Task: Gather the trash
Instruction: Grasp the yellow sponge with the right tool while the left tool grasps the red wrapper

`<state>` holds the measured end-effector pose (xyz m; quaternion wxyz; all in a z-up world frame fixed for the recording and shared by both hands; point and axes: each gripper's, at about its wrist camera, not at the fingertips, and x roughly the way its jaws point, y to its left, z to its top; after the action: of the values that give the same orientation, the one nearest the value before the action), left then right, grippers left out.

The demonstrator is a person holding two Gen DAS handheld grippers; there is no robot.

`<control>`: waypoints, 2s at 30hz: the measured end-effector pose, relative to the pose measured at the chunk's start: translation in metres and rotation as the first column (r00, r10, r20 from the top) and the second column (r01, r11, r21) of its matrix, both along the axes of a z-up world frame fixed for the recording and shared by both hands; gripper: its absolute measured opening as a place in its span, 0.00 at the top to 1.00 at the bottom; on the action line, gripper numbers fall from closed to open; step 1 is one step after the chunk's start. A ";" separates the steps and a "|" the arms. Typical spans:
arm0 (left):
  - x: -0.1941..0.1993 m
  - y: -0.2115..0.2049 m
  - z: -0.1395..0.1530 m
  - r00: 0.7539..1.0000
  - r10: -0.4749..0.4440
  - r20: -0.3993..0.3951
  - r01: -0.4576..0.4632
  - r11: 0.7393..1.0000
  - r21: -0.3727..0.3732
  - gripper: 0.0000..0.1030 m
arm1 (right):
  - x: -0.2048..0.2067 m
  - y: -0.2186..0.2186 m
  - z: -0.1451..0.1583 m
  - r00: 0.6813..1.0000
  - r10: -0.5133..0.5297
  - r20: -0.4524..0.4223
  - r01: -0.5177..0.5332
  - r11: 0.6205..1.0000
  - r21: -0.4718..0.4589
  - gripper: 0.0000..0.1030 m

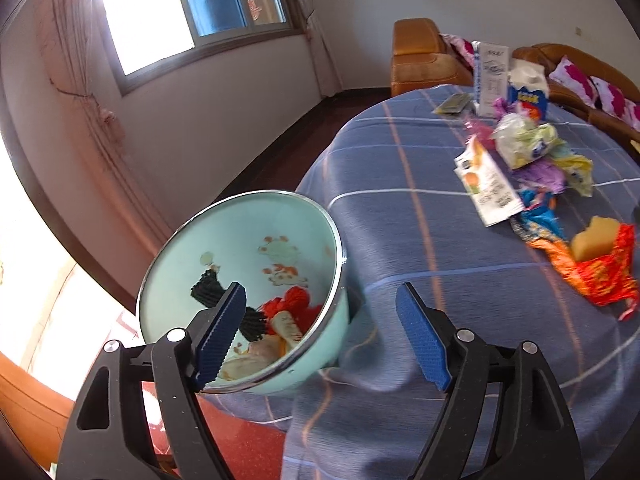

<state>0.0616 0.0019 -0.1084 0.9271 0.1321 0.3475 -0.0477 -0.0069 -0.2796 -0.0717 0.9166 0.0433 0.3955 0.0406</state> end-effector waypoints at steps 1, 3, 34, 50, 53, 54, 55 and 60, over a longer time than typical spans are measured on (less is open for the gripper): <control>-0.001 -0.001 0.001 1.000 -0.004 0.004 0.004 1.000 -0.002 0.25 | -0.001 0.000 -0.005 1.000 0.003 -0.012 -0.003 1.000 0.017 0.45; -0.004 -0.002 0.003 1.000 -0.006 0.014 0.006 1.000 0.002 0.24 | -0.003 -0.002 -0.010 1.000 0.012 -0.020 -0.011 0.999 0.041 0.45; -0.048 -0.126 0.045 0.956 -0.278 0.092 0.281 0.960 -0.016 0.06 | -0.076 -0.105 -0.002 0.974 -0.216 0.060 0.216 0.976 0.019 0.84; -0.029 -0.065 0.015 0.994 -0.096 0.055 0.079 0.961 0.265 0.06 | -0.086 -0.102 -0.011 0.979 -0.182 0.088 0.177 0.982 0.068 0.84; -0.022 -0.043 0.027 0.997 -0.051 0.054 0.041 0.983 0.177 0.06 | -0.087 -0.097 -0.009 0.980 -0.175 0.094 0.170 0.984 0.060 0.84; -0.023 -0.042 0.030 0.997 -0.047 0.062 0.036 0.986 0.166 0.06 | -0.087 -0.097 -0.008 0.979 -0.176 0.098 0.171 0.984 0.058 0.84; -0.025 -0.041 0.034 0.997 -0.046 0.069 0.035 0.988 0.150 0.06 | -0.088 -0.098 -0.007 0.979 -0.179 0.101 0.173 0.983 0.058 0.83; -0.040 -0.053 0.049 0.993 -0.077 0.092 0.072 0.996 0.060 0.06 | -0.089 -0.099 -0.006 0.977 -0.185 0.107 0.179 0.982 0.061 0.83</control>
<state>0.0213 -0.0515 -0.0592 0.9359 0.1732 0.2995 -0.0661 -0.0958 -0.3786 -0.0775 0.9359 0.1005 0.3363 -0.0311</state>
